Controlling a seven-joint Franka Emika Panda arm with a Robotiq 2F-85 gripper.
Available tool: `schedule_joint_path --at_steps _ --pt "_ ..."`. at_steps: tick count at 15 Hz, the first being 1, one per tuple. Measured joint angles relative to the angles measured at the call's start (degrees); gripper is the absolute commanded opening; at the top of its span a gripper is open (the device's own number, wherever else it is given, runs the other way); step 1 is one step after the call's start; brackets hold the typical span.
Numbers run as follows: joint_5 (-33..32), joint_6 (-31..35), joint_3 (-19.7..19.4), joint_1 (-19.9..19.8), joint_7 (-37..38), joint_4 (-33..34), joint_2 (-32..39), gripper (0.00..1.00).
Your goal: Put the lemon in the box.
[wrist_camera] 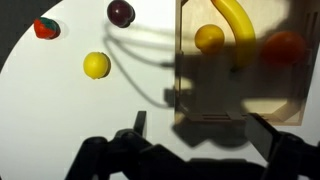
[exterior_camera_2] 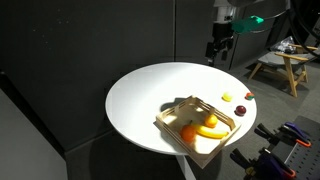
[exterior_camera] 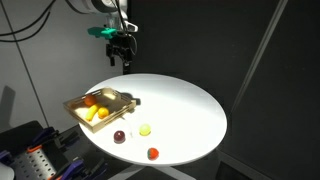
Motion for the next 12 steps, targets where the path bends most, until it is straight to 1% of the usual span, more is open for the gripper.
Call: schedule_joint_path --at_steps 5,12 --pt "0.0 0.3 -2.2 -0.6 1.0 2.6 4.3 1.0" --pt "0.0 0.3 -5.2 -2.3 3.0 2.9 4.7 1.0"
